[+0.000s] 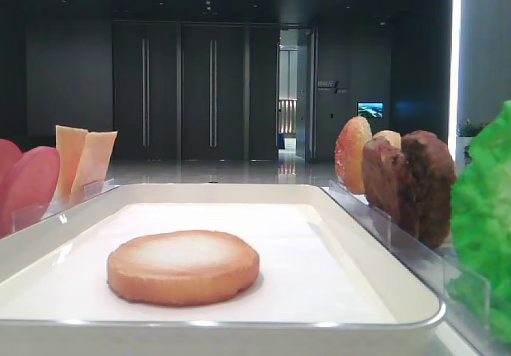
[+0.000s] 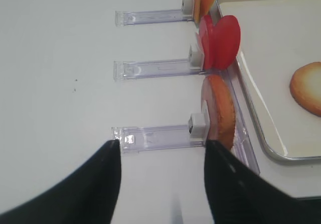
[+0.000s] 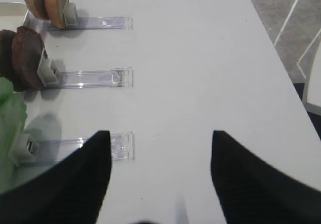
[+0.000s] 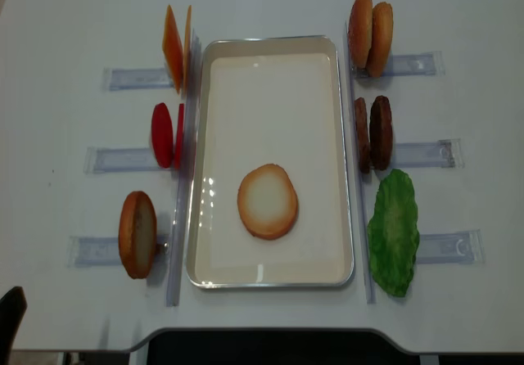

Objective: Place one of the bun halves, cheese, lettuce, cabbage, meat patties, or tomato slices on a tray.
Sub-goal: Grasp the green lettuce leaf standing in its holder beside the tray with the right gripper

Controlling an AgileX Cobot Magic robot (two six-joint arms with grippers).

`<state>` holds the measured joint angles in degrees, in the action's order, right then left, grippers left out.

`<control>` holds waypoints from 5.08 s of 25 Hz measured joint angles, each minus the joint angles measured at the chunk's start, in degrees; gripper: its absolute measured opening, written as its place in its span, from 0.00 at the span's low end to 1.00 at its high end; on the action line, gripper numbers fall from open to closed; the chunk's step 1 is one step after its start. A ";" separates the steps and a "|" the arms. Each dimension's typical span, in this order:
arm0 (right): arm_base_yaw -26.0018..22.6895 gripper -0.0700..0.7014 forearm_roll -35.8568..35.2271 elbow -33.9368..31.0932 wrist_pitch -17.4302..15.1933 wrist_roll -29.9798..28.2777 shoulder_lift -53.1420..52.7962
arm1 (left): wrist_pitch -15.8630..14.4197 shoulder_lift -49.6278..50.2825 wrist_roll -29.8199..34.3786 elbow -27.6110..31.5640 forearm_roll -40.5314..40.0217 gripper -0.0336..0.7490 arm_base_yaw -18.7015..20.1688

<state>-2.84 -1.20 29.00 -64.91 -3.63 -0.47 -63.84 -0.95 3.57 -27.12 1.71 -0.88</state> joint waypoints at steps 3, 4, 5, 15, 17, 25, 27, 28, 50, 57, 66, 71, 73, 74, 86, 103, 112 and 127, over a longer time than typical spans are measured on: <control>0.00 0.63 0.00 0.00 0.00 0.00 0.00 | 0.00 0.00 0.00 0.00 0.00 0.57 0.00; 0.00 0.63 0.00 0.00 0.00 0.00 0.00 | 0.00 0.00 0.00 0.00 0.00 0.57 0.00; 0.00 0.63 0.00 0.00 0.00 0.00 0.00 | 0.00 0.00 0.00 0.00 0.00 0.57 0.00; 0.00 0.63 0.54 0.00 0.05 -0.06 0.00 | 0.00 0.00 0.00 0.00 0.00 0.57 0.00; 0.00 0.63 0.55 0.25 0.25 -0.06 0.00 | 0.00 0.00 0.00 0.00 0.00 0.57 0.00; 0.00 0.63 0.17 3.15 -0.50 0.32 8.22 | 0.05 0.00 0.00 0.00 0.00 0.57 0.00; 0.00 0.63 -0.20 4.40 -0.84 0.46 13.07 | 0.05 0.00 0.00 0.00 0.00 0.57 0.00; 0.00 0.63 -0.62 5.07 -1.07 0.46 15.89 | 0.05 0.00 0.00 0.00 0.00 0.57 0.00; 0.00 0.63 -3.74 27.54 -4.65 -1.85 60.43 | 0.05 0.00 0.00 0.00 0.00 0.57 0.00; 0.00 0.63 -5.97 32.41 -4.82 -1.90 66.18 | 0.05 0.00 0.00 0.00 -0.03 0.57 0.00; 1.87 0.63 -6.50 32.56 -5.08 1.32 66.06 | 0.05 0.00 0.00 0.00 -0.03 0.57 0.00; 12.68 0.63 -3.71 32.56 -5.08 9.83 66.06 | 0.05 0.00 0.00 0.00 -0.03 0.57 0.00; 17.30 0.63 -2.16 32.56 -5.08 14.36 66.06 | 0.05 0.00 0.00 0.00 -0.03 0.57 0.00; 19.56 0.63 -1.62 32.56 -5.08 16.18 66.06 | 0.05 0.00 0.00 0.00 -0.03 0.57 0.00; 35.90 0.63 1.83 32.56 -5.13 35.68 67.30 | 0.05 0.00 0.00 0.00 -0.03 0.57 0.00; 44.51 0.63 3.40 32.61 -5.07 37.21 80.75 | 0.05 0.00 0.00 0.00 -0.03 0.57 0.00; 44.51 0.63 4.02 32.66 -5.07 36.75 82.77 | 0.05 0.00 0.00 0.00 -0.03 0.57 0.00; 44.51 0.63 1.20 28.32 -4.76 36.63 82.77 | 0.05 0.00 -0.05 0.00 -0.03 0.57 0.00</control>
<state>41.67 0.00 57.32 -69.68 33.00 82.30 -63.79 -0.95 3.52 -27.12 1.67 -0.88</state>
